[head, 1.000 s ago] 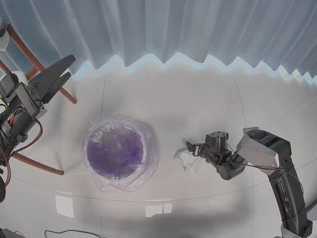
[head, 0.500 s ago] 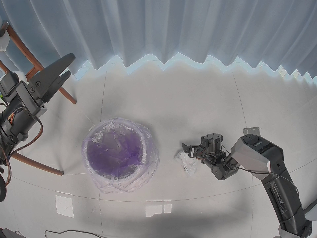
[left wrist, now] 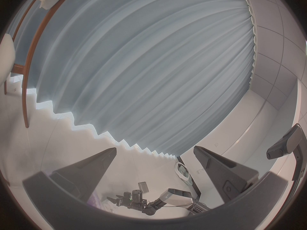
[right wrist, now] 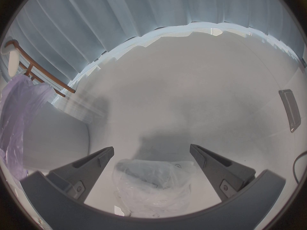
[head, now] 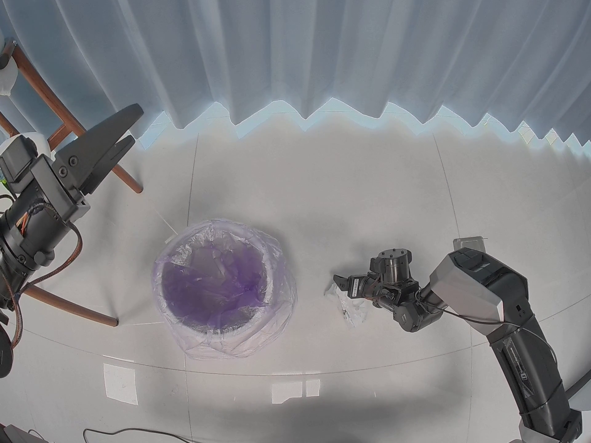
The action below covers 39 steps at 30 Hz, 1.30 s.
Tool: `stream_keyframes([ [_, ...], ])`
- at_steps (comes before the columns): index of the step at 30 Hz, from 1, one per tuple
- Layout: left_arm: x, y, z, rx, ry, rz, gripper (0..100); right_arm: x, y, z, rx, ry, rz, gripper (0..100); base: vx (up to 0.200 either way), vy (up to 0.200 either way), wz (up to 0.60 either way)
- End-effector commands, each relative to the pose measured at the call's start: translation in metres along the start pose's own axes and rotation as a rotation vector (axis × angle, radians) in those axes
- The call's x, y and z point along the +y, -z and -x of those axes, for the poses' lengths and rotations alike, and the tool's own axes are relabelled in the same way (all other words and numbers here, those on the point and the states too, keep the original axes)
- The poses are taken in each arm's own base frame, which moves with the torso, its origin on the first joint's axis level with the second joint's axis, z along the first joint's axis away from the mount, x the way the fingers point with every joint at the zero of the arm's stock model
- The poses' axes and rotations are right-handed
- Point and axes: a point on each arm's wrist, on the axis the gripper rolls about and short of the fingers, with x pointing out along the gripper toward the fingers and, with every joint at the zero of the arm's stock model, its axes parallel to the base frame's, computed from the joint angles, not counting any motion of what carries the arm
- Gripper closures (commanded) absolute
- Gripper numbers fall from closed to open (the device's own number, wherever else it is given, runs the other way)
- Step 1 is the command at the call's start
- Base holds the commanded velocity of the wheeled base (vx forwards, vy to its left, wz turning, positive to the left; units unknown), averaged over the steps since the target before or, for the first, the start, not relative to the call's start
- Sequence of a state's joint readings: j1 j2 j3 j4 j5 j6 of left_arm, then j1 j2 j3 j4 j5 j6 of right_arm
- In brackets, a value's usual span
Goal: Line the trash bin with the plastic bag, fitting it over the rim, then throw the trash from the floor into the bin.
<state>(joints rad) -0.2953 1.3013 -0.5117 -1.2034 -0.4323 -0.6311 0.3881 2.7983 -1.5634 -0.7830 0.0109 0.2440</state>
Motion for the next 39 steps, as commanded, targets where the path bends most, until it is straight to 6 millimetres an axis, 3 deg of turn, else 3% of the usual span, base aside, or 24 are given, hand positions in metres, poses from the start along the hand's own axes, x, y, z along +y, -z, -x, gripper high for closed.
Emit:
stream_keyframes([
  [1,-0.0007,-0.0005,0.0002,-0.002,0.003,0.000,0,0.0006,-0.0019,0.0001,0.005,-0.003,0.000,0,0.000,0.000,0.00],
  [39,-0.0006,0.0012,0.0007,0.005,0.003,0.002,0,0.0023,-0.0096,0.0041,0.170,-0.022,0.001,0,0.000,0.000,0.00],
])
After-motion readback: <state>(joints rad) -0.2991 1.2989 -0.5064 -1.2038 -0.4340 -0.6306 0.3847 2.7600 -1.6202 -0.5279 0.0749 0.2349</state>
